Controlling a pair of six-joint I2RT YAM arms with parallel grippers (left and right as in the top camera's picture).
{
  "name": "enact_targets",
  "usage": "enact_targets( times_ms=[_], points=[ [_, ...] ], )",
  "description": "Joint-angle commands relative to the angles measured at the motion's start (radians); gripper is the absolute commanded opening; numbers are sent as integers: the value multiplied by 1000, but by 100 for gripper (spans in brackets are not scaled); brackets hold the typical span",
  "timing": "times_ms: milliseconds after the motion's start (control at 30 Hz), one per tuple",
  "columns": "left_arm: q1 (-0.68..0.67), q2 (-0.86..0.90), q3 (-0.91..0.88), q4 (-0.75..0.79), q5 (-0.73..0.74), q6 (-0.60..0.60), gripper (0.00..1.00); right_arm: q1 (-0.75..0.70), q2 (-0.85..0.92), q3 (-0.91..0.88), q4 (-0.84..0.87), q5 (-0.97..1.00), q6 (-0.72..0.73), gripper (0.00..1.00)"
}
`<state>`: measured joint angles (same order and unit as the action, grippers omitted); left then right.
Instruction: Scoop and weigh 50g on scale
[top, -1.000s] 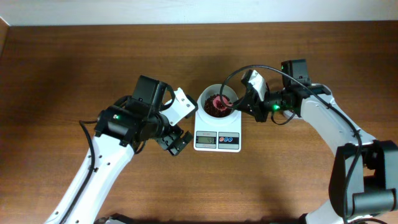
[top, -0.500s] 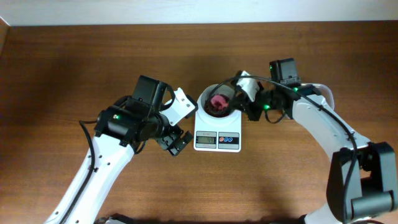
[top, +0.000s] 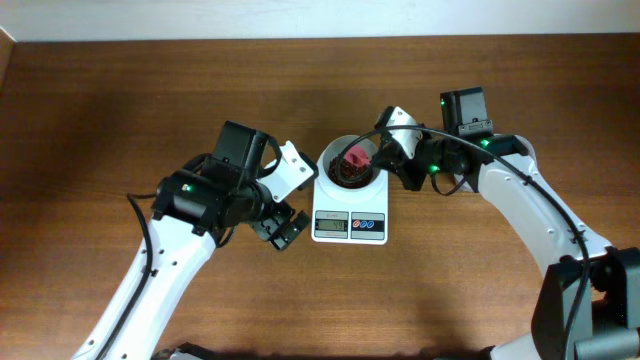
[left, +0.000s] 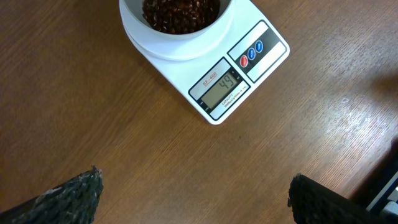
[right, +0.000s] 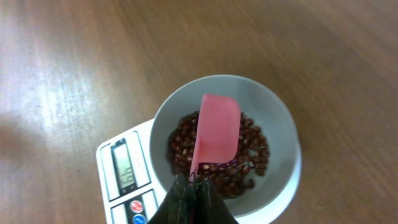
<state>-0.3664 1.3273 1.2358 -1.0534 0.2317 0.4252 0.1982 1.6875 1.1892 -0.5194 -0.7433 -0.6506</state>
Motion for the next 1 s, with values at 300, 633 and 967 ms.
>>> enact_targets(
  times_ms=[300,633,967],
  points=[
    [-4,-19,-5,1,14,-9,99,5,-13,15,15,-38,4,4],
    [-4,-19,-5,1,14,-9,99,4,-13,15,13,-31,5,4],
    [-4,-19,-5,1,14,-9,99,3,-13,15,12,-31,347,4]
  ],
)
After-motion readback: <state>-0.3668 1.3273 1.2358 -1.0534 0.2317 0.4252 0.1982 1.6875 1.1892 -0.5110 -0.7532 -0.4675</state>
